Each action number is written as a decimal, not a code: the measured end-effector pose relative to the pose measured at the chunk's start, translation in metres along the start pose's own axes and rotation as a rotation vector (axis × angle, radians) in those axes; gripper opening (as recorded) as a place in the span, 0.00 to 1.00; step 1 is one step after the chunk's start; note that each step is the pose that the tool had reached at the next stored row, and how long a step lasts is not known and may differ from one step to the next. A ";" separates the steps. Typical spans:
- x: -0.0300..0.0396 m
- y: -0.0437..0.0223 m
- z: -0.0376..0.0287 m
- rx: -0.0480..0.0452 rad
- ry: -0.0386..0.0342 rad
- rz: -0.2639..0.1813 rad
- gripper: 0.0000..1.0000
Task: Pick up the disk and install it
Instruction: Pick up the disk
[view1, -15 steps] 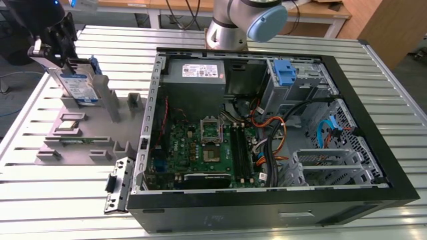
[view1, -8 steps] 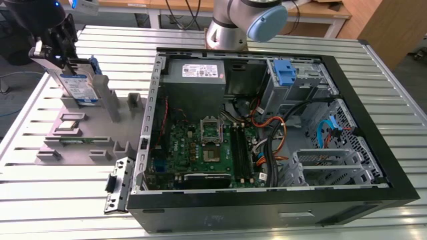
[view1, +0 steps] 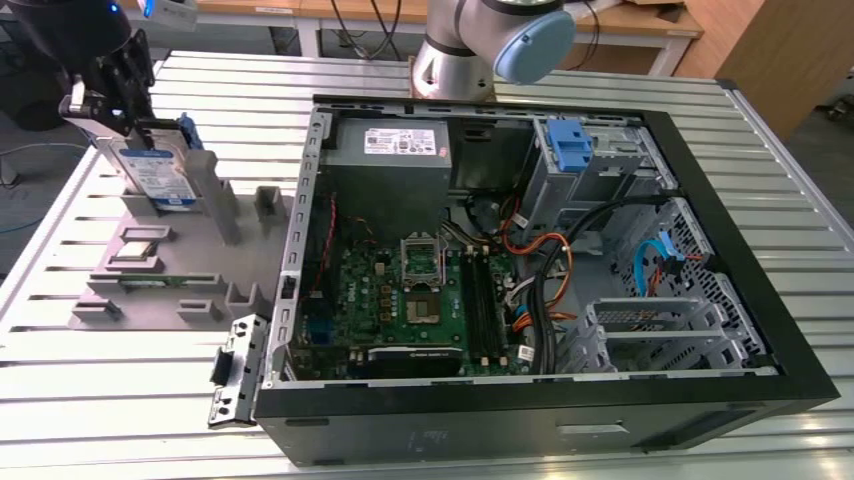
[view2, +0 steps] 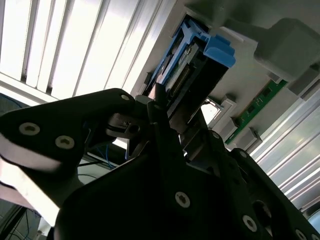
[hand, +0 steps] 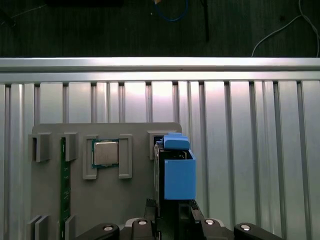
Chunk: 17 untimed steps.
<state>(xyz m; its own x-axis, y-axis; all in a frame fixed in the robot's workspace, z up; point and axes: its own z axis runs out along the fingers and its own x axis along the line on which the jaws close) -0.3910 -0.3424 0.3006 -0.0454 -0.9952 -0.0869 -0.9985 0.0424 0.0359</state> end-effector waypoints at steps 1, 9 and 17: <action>0.0000 0.0000 0.0000 0.0000 0.0000 0.000 0.35; 0.0000 0.0000 0.0004 0.0001 -0.0001 0.000 0.35; 0.0000 0.0000 0.0000 0.0003 -0.0002 0.000 0.35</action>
<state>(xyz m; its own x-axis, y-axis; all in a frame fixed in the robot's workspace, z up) -0.3910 -0.3423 0.3006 -0.0454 -0.9952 -0.0870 -0.9985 0.0424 0.0356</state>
